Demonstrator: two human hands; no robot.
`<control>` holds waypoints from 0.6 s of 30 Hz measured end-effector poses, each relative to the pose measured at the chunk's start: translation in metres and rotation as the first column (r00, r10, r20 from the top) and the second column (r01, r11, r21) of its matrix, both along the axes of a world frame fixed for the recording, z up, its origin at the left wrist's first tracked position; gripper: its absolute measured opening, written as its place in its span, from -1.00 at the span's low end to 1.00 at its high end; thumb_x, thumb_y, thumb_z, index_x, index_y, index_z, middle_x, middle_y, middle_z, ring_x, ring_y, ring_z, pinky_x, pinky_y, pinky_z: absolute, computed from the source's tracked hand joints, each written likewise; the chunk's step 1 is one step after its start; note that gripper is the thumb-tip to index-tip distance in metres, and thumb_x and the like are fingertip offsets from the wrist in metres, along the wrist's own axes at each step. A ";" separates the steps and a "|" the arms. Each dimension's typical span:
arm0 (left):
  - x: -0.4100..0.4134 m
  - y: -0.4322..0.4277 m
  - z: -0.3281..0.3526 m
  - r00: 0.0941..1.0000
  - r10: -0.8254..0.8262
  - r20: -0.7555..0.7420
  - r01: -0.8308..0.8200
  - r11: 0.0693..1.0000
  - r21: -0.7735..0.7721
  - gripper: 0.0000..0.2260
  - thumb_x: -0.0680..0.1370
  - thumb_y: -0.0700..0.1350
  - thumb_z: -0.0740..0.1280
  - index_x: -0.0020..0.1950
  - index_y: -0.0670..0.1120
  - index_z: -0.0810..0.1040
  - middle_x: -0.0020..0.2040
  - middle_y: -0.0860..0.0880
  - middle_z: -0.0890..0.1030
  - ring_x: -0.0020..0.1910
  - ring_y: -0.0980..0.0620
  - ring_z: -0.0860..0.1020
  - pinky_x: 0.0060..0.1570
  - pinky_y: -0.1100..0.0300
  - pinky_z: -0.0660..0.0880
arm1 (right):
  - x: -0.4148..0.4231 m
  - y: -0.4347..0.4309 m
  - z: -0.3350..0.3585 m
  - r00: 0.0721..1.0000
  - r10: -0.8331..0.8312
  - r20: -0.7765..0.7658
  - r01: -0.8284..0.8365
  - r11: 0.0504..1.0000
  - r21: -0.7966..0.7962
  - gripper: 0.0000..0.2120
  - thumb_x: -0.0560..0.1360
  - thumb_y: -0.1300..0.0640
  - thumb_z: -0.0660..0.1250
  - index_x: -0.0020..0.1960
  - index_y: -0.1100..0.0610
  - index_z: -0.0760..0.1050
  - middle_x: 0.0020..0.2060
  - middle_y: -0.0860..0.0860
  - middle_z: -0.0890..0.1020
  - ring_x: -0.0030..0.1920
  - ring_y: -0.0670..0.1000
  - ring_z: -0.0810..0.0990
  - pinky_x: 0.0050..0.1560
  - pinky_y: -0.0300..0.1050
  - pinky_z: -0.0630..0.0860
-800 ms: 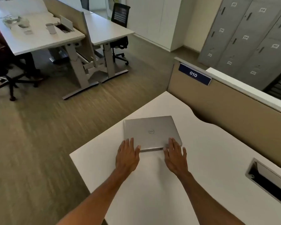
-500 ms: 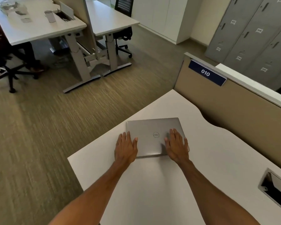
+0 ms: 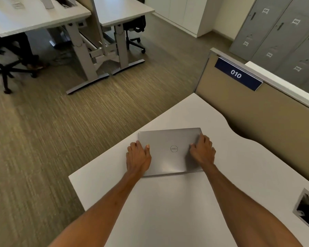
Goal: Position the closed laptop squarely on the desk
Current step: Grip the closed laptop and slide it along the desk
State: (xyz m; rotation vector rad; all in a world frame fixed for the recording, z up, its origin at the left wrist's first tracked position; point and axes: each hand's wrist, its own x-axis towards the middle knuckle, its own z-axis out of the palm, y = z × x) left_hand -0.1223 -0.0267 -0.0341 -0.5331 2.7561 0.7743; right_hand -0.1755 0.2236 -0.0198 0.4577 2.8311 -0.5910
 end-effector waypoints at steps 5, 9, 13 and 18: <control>-0.010 0.003 0.003 0.998 0.040 0.044 -0.043 0.997 0.066 -0.58 0.74 0.01 0.18 0.49 -0.24 0.42 0.42 -0.22 0.46 0.42 -0.23 0.48 0.40 -0.15 0.52 | -0.005 -0.004 -0.001 0.973 -0.217 0.078 0.222 0.972 -0.070 -0.44 0.57 0.07 0.32 0.52 0.21 0.30 0.45 0.21 0.40 0.46 0.27 0.40 0.41 0.26 0.38; -0.021 0.004 0.005 0.975 0.195 0.106 -0.212 0.959 0.188 -0.58 0.70 -0.08 0.23 0.50 -0.28 0.42 0.46 -0.30 0.45 0.47 -0.32 0.46 0.46 -0.18 0.46 | -0.013 -0.004 0.001 0.942 -0.307 0.134 0.320 0.943 -0.091 -0.41 0.54 0.02 0.37 0.48 0.25 0.35 0.45 0.21 0.38 0.46 0.28 0.39 0.38 0.24 0.40; -0.033 0.003 0.007 0.905 0.358 0.230 -0.418 0.845 0.333 -0.50 0.65 -0.08 0.29 0.54 -0.28 0.38 0.52 -0.32 0.43 0.51 -0.35 0.45 0.47 -0.18 0.48 | -0.022 0.007 0.002 0.914 -0.351 0.206 0.381 0.915 -0.133 -0.38 0.51 0.01 0.41 0.47 0.25 0.34 0.46 0.23 0.36 0.46 0.29 0.37 0.41 0.22 0.42; -0.035 -0.002 -0.001 0.879 0.399 0.260 -0.476 0.768 0.429 -0.57 0.61 -0.08 0.28 0.41 -0.28 0.57 0.41 -0.30 0.57 0.37 -0.33 0.58 0.41 -0.22 0.58 | -0.029 0.020 0.002 0.886 -0.372 0.278 0.429 0.884 -0.186 -0.26 0.48 0.00 0.50 0.51 0.27 0.29 0.45 0.28 0.37 0.43 0.32 0.41 0.42 0.24 0.48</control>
